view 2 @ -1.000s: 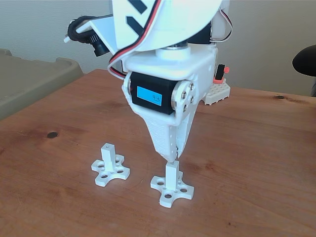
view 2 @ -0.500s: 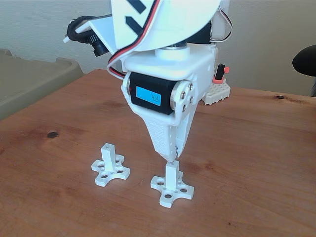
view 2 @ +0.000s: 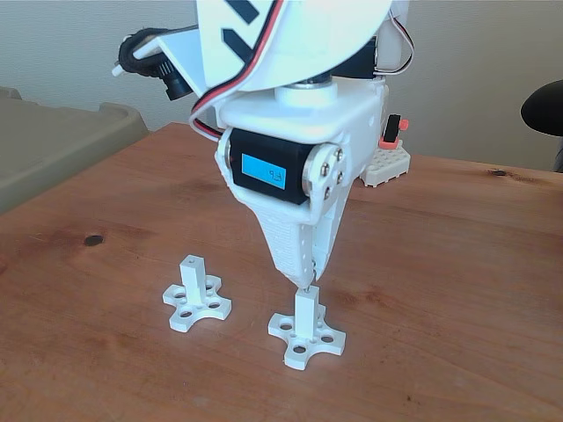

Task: Grab the screw and set it in the hole.

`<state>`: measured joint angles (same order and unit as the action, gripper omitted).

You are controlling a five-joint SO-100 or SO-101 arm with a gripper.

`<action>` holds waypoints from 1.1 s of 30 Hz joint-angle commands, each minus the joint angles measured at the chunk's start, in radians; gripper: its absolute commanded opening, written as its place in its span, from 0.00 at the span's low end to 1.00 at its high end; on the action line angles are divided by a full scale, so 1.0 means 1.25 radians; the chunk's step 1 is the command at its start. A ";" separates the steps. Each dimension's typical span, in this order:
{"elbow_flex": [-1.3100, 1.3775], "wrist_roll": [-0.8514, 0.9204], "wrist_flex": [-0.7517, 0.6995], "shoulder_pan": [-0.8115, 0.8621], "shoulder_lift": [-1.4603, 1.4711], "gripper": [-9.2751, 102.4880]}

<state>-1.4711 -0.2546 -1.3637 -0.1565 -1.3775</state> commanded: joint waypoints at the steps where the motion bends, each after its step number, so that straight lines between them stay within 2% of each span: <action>1: 0.064 0.000 -0.016 -0.004 -0.027 0.04; 33: 0.075 -0.006 -0.017 -0.016 -0.004 0.04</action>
<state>-1.4481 -0.2546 -1.3867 -0.1626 -1.3591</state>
